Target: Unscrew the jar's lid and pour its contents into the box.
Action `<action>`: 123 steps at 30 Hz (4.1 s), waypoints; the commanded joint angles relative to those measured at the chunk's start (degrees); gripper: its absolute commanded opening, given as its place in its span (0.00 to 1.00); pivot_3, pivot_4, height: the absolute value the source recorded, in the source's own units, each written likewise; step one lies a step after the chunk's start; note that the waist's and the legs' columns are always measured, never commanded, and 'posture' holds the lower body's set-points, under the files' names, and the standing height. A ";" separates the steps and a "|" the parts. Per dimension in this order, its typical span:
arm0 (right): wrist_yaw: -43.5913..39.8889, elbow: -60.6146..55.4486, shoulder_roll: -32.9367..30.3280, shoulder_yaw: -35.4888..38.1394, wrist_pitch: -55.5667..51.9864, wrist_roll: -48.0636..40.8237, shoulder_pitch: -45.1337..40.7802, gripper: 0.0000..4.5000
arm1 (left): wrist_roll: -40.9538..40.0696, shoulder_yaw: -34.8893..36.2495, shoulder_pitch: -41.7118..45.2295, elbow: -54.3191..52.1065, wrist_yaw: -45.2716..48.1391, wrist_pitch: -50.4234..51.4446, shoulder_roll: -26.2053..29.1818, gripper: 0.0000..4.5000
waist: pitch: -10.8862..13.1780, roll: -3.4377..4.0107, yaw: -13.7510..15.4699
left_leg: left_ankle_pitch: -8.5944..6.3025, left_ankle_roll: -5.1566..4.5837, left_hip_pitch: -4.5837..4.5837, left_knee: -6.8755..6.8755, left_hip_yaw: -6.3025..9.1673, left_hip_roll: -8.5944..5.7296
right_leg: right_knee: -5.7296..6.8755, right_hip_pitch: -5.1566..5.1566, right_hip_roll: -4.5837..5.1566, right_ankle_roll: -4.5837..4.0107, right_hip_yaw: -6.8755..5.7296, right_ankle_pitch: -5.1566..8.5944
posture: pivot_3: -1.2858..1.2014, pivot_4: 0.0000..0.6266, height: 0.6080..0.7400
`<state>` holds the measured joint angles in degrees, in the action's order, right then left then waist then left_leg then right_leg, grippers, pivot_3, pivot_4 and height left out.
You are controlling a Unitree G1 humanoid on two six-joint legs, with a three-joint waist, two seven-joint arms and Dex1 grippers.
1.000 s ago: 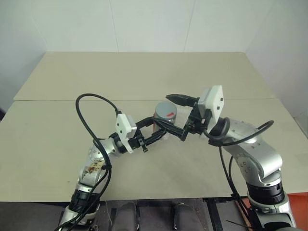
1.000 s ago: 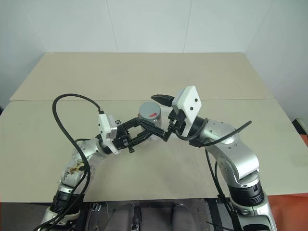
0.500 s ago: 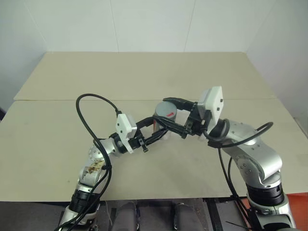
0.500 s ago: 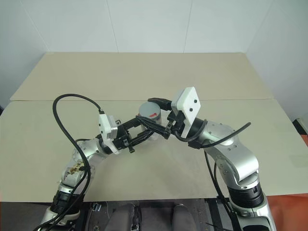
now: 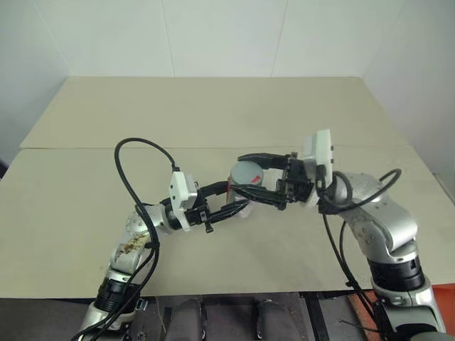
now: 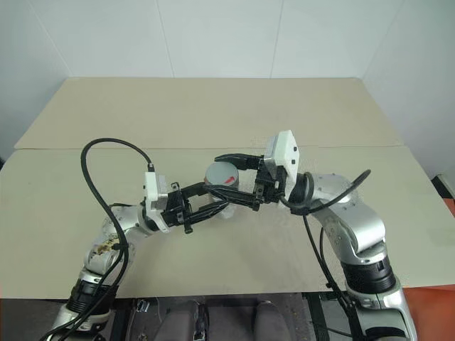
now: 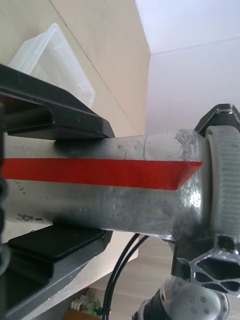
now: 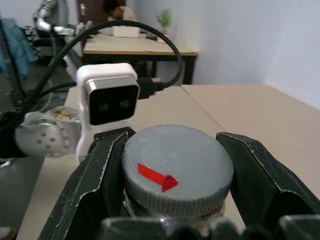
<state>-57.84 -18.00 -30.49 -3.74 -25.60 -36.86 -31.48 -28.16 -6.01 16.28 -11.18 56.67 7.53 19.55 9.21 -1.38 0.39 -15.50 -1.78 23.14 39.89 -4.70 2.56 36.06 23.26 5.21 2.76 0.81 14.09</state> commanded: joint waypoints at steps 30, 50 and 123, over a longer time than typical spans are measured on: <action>-31.07 30.71 4.86 -1.68 12.27 4.12 -19.22 0.83 | -1.45 1.46 -0.28 -2.44 -0.79 -1.82 0.14 0.45 | 0.01 0.02 0.08 | 0.01 0.01 0.00 0.01 -0.06 0.03 | 0.06 0.02 0.01 -0.01 -0.01 -0.01 | 0.52 0.24 1.00; -2.46 1.75 2.06 4.53 5.07 4.68 -2.59 0.99 | 0.68 0.79 0.06 -0.42 -3.86 -3.90 -2.35 0.45 | 0.01 0.02 -0.04 | 0.01 0.02 0.00 0.00 -0.04 0.03 | 0.06 0.03 0.03 -0.01 -0.02 -0.01 | 0.52 0.24 1.00; 15.70 -5.08 0.31 4.76 -4.79 -1.46 -1.96 0.99 | -2.35 1.91 -0.05 4.39 -1.34 -10.02 -9.09 0.45 | 0.02 0.02 0.16 | 0.00 -0.01 0.05 0.03 0.00 0.00 | -0.01 0.01 0.02 0.00 -0.01 -0.01 | 0.52 0.24 1.00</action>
<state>-42.38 -22.84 -30.13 0.46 -30.47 -38.56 -31.87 -29.35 -4.00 15.65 -5.41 54.30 -1.01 10.89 9.22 -1.36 0.55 -15.50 -1.79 23.19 39.91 -4.70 2.56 36.05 23.27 5.23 2.76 0.80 14.08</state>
